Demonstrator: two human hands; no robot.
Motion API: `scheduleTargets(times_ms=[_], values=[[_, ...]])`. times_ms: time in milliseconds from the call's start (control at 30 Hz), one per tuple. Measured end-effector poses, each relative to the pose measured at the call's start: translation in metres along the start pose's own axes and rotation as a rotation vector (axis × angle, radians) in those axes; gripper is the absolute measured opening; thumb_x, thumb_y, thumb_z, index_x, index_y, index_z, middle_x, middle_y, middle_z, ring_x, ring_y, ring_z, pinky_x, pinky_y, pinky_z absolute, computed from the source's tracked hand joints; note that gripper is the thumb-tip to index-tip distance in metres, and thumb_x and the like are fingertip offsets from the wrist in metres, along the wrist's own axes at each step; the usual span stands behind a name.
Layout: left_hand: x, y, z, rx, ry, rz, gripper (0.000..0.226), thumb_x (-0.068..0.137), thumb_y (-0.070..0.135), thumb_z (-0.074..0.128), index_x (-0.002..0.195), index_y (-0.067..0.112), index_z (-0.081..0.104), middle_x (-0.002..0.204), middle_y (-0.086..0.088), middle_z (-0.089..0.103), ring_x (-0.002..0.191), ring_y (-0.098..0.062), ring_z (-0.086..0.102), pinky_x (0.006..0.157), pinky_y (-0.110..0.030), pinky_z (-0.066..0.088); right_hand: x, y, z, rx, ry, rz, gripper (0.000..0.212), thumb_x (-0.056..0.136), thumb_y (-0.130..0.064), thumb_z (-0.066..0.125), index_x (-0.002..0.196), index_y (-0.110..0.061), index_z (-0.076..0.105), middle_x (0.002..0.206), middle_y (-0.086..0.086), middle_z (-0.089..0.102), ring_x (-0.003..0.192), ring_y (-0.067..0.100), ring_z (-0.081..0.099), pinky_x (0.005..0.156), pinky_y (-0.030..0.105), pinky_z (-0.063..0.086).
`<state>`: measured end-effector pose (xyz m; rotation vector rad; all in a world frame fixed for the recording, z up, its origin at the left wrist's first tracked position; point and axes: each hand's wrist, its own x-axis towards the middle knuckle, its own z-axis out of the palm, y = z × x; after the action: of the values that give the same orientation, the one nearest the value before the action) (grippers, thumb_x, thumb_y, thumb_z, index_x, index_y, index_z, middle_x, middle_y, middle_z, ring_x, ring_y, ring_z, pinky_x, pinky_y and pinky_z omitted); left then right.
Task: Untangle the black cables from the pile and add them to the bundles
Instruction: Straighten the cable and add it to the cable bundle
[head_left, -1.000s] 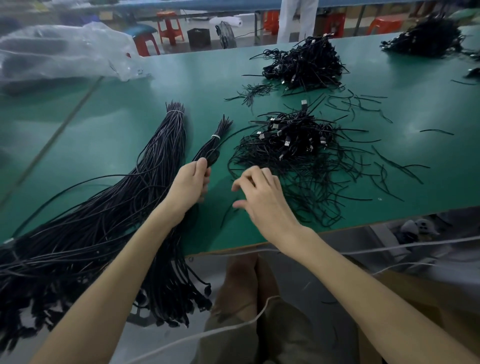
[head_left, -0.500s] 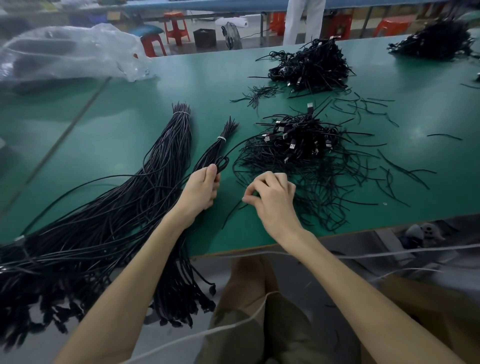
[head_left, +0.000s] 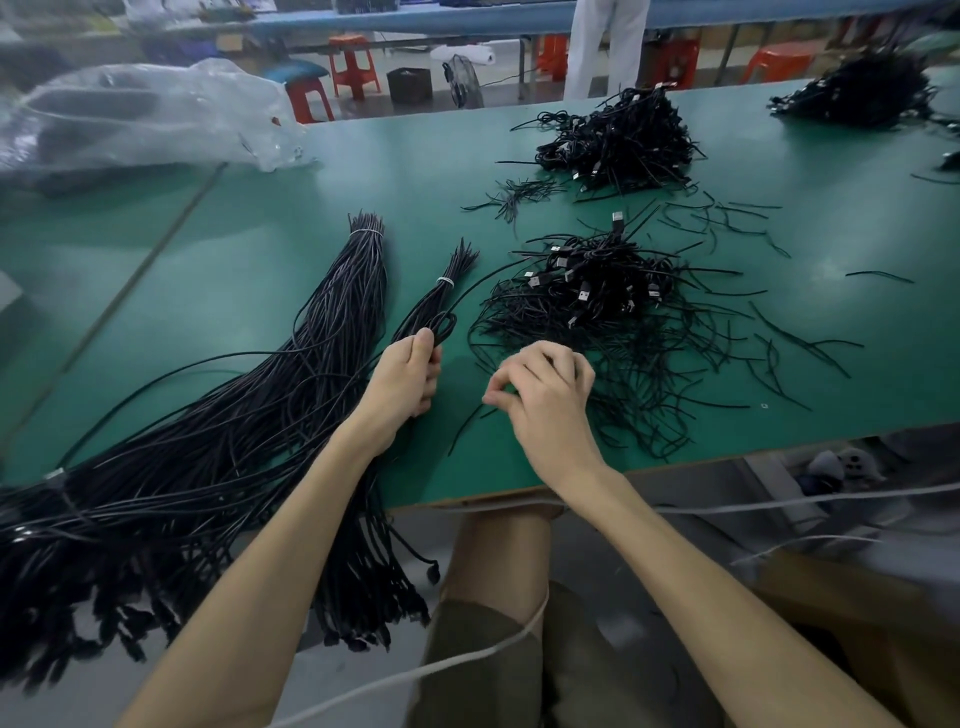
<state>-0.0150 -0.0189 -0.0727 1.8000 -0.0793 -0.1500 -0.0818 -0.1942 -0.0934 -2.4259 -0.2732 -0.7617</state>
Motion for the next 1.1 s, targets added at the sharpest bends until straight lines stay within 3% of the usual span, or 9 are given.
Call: scheduleTargets(times_ms=[200, 367, 433, 533, 700, 833, 967, 1100], values=[[-0.001, 0.000, 0.000, 0.018, -0.017, 0.022, 0.037, 0.113, 0.036, 0.032, 0.088, 0.014, 0.048, 0.053, 0.015, 0.036, 0.048, -0.008, 0.028, 0.042, -0.025, 0.023, 0.000, 0.005, -0.001, 0.150, -0.015, 0.127, 0.008, 0.092, -0.027, 0.073, 0.090, -0.020, 0.070, 0.086, -0.020, 0.059, 0.103, 0.010, 0.044, 0.099, 0.033, 0.021], [0.001, -0.002, 0.000, 0.003, -0.038, 0.041, 0.033, 0.110, 0.033, 0.035, 0.085, 0.017, 0.047, 0.058, 0.013, 0.034, 0.051, -0.011, 0.026, 0.045, -0.029, 0.022, 0.004, 0.007, -0.009, 0.404, 0.047, 0.248, 0.009, 0.092, -0.027, 0.075, 0.092, -0.026, 0.066, 0.077, -0.012, 0.067, 0.096, 0.011, 0.053, 0.098, 0.026, 0.030], [0.001, -0.003, 0.000, 0.005, -0.048, 0.050, 0.033, 0.110, 0.033, 0.035, 0.084, 0.017, 0.047, 0.059, 0.012, 0.033, 0.050, -0.010, 0.026, 0.045, -0.029, 0.022, 0.006, 0.002, -0.011, 0.530, 0.048, 0.307, 0.014, 0.092, -0.026, 0.076, 0.095, -0.025, 0.062, 0.076, -0.005, 0.068, 0.087, 0.018, 0.061, 0.085, 0.031, 0.043], [-0.001, -0.002, 0.001, 0.017, -0.070, 0.057, 0.034, 0.111, 0.035, 0.036, 0.084, 0.017, 0.048, 0.059, 0.013, 0.032, 0.050, -0.009, 0.026, 0.045, -0.028, 0.021, 0.013, -0.010, -0.006, 0.659, 0.055, 0.382, 0.020, 0.090, -0.024, 0.078, 0.096, -0.022, 0.059, 0.075, 0.000, 0.069, 0.073, 0.021, 0.064, 0.069, 0.031, 0.049], [-0.005, 0.000, 0.006, 0.078, -0.121, 0.081, 0.034, 0.111, 0.030, 0.037, 0.082, 0.015, 0.046, 0.058, 0.014, 0.035, 0.049, -0.008, 0.026, 0.043, -0.022, 0.023, 0.029, -0.023, 0.015, 0.738, 0.073, 0.487, 0.025, 0.088, -0.026, 0.081, 0.093, -0.015, 0.059, 0.081, 0.006, 0.071, 0.078, 0.022, 0.067, 0.073, 0.031, 0.052], [-0.008, 0.001, 0.011, 0.124, -0.153, 0.122, 0.038, 0.112, 0.021, 0.038, 0.076, 0.013, 0.048, 0.059, 0.012, 0.039, 0.047, -0.005, 0.031, 0.045, -0.016, 0.027, 0.027, -0.024, 0.024, 0.797, 0.148, 0.609, 0.029, 0.088, -0.030, 0.081, 0.091, -0.015, 0.057, 0.076, -0.002, 0.063, 0.071, 0.019, 0.064, 0.069, 0.027, 0.051], [-0.008, 0.000, 0.011, 0.183, -0.153, 0.155, 0.038, 0.112, 0.023, 0.038, 0.078, 0.011, 0.048, 0.066, 0.004, 0.039, 0.053, -0.008, 0.033, 0.052, -0.023, 0.030, 0.024, -0.019, 0.024, 0.805, 0.167, 0.640, 0.033, 0.086, -0.033, 0.083, 0.085, -0.016, 0.054, 0.063, -0.012, 0.061, 0.072, 0.026, 0.065, 0.069, 0.031, 0.051], [-0.007, -0.006, 0.013, 0.364, -0.089, 0.219, 0.043, 0.112, 0.031, 0.037, 0.083, 0.006, 0.056, 0.070, 0.004, 0.048, 0.061, -0.013, 0.042, 0.063, -0.035, 0.037, 0.023, -0.020, 0.022, 0.810, 0.127, 0.619, 0.039, 0.082, -0.038, 0.085, 0.085, -0.012, 0.056, 0.068, -0.004, 0.063, 0.065, 0.017, 0.060, 0.067, 0.030, 0.050]])
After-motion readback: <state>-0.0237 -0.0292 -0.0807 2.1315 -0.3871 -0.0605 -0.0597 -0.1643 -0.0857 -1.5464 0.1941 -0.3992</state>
